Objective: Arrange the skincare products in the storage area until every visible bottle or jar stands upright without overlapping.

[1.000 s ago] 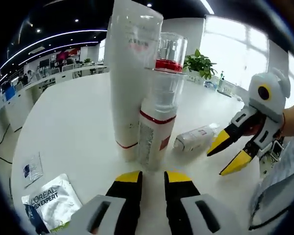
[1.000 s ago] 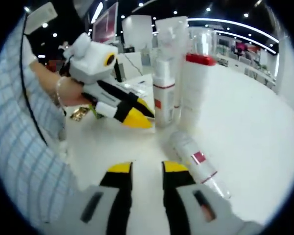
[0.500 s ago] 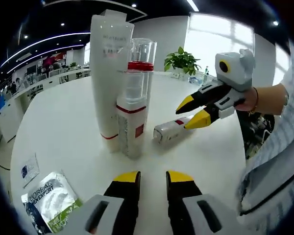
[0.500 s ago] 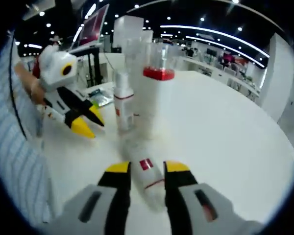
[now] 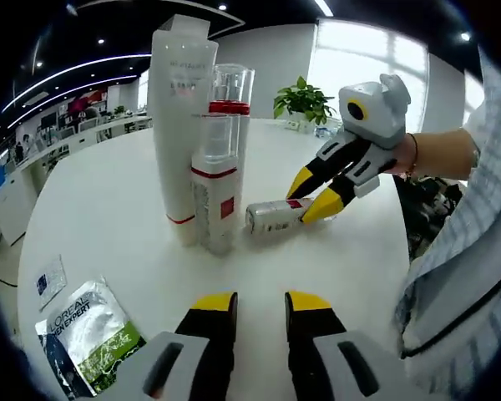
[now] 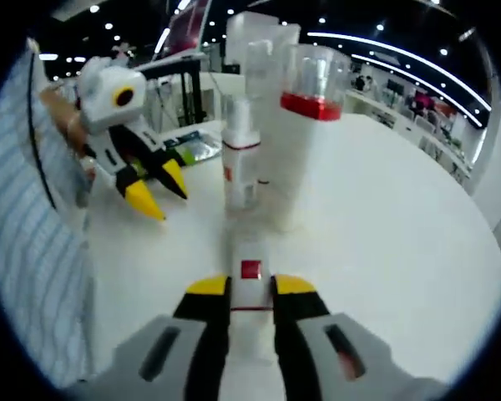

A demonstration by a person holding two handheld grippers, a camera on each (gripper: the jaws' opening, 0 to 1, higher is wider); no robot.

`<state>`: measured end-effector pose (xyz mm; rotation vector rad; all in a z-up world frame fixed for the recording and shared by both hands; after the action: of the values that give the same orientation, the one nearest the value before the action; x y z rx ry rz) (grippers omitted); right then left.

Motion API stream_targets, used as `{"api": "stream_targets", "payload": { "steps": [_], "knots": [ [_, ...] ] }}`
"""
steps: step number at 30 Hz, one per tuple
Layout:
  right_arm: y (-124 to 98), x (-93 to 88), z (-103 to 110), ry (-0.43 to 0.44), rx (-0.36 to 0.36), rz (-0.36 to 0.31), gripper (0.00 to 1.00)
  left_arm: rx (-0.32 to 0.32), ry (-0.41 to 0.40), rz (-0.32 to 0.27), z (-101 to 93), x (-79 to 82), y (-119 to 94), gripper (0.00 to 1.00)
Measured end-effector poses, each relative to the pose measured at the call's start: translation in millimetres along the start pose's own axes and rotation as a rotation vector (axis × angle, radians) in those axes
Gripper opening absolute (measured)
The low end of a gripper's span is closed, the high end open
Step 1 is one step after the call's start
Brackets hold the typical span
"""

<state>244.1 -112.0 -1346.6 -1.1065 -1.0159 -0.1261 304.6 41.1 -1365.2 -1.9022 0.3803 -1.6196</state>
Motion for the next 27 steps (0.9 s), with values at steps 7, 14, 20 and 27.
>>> {"api": "stream_targets", "payload": {
  "steps": [7, 14, 20, 27],
  "knots": [
    [11.4, 8.1, 22.8, -0.07, 0.104, 0.017, 0.17, -0.022, 0.031, -0.003, -2.5, -4.8, -2.4, 0.25],
    [18.5, 11.0, 42.8, -0.145, 0.203, 0.049, 0.17, -0.099, 0.059, -0.017, -8.1, -3.5, -4.9, 0.33],
    [23.2, 13.7, 57.0, -0.197, 0.273, 0.068, 0.17, -0.195, 0.132, -0.023, -20.0, -0.4, -5.1, 0.35],
    [26.9, 15.3, 75.0, -0.25, 0.357, 0.095, 0.18, -0.298, 0.23, 0.026, -35.1, -4.4, -5.0, 0.32]
  ]
}}
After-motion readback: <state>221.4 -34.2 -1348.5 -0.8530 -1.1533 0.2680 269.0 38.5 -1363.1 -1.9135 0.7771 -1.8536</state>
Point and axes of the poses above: the point that each gripper's makers call its tool centre point, and the gripper's own axes: y roughly forward along the fingers, z roughly to its left, x roughly out of its top, the point moved 5 cm from there along -y, roughly backward along the fingers, and after that the axes turned 11 degrees about x, right-handed, at the moved point
